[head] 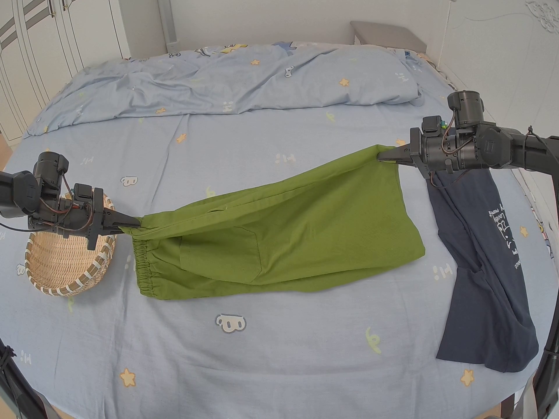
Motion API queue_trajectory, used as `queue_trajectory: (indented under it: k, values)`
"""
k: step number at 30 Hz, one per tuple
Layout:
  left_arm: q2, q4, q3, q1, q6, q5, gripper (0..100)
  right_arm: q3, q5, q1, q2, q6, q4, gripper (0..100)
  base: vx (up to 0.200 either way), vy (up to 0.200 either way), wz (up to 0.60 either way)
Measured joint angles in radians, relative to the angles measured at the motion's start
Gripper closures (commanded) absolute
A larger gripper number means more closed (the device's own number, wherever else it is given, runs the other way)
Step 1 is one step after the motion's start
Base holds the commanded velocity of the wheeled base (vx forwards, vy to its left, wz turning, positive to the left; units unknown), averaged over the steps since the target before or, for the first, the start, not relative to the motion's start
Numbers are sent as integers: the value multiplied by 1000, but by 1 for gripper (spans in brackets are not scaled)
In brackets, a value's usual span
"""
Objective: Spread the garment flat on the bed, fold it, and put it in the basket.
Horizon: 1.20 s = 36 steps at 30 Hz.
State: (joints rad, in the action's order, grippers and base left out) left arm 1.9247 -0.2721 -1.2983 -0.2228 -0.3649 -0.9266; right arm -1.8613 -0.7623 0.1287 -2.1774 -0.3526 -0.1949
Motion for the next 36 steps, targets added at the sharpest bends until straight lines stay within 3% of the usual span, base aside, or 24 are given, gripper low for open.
queue_trajectory:
  k: [1,2,14,23,29,36]
  values:
    - [1,0,-1,1,0,0,100,-1,0,0,-5,2,1,0,0,0,0]
    - [3,0,-1,2,0,0,0,-3,1,0,-10,3,3,0,0,0,0]
    - [21,-2,-22,29,-4,-1,0,-18,0,17,-50,5,2,0,0,0,0]
    - [21,-3,-14,38,12,-1,0,129,1,5,-3,6,5,0,0,0,0]
    - [-1,1,99,28,180,4,0,303,1,-5,99,6,39,0,0,0,0]
    - [-21,89,241,24,318,13,0,513,1,-10,231,-4,211,0,0,0,0]
